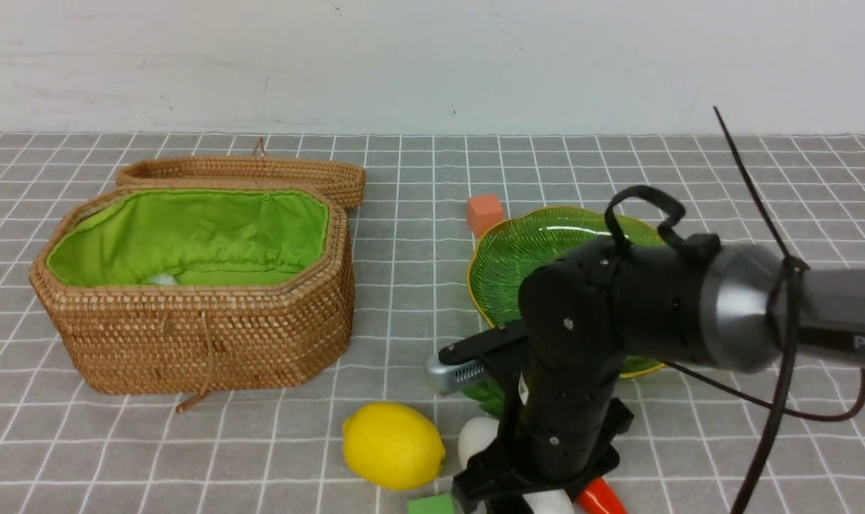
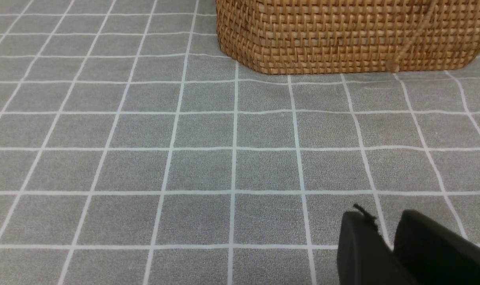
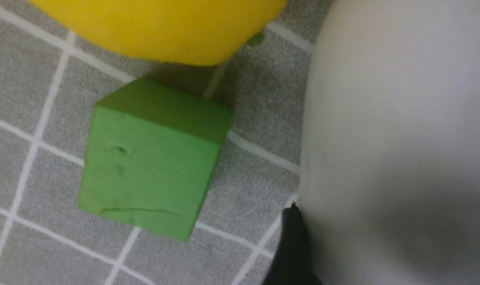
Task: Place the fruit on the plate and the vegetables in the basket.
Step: Take a daikon with your right arm and place it on the basket on the left.
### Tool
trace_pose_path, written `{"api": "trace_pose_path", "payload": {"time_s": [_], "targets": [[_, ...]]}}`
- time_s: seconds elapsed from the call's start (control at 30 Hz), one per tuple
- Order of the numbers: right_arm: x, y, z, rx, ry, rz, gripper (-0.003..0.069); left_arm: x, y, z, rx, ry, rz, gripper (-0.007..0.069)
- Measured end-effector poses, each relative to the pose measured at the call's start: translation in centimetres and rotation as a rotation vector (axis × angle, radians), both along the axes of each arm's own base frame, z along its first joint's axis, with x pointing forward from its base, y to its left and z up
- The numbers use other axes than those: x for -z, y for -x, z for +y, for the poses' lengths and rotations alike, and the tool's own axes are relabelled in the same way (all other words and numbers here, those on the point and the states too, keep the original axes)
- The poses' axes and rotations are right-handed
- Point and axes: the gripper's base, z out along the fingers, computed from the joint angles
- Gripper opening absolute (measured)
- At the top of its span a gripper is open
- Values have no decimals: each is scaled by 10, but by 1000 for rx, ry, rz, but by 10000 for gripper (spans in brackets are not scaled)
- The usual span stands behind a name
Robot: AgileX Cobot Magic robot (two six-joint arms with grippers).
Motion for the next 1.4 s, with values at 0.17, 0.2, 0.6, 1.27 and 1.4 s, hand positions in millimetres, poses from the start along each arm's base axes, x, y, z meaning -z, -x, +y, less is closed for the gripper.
{"api": "trace_pose_path", "payload": {"time_s": [0.17, 0.2, 0.6, 1.27, 1.4], "targets": [[-13, 3, -1, -2, -17, -4, 515, 0, 0, 0, 0, 0, 0, 142], [-24, 4, -1, -4, -28, -9, 515, 0, 0, 0, 0, 0, 0, 142], [-136, -34, 26, -144, -261, -313, 515, 0, 0, 0, 0, 0, 0, 155], [-98, -126, 127, -274, -631, -869, 515, 0, 0, 0, 0, 0, 0, 165], [-94, -122, 128, -310, -617, -823, 558, 0, 0, 0, 0, 0, 0, 165]]}}
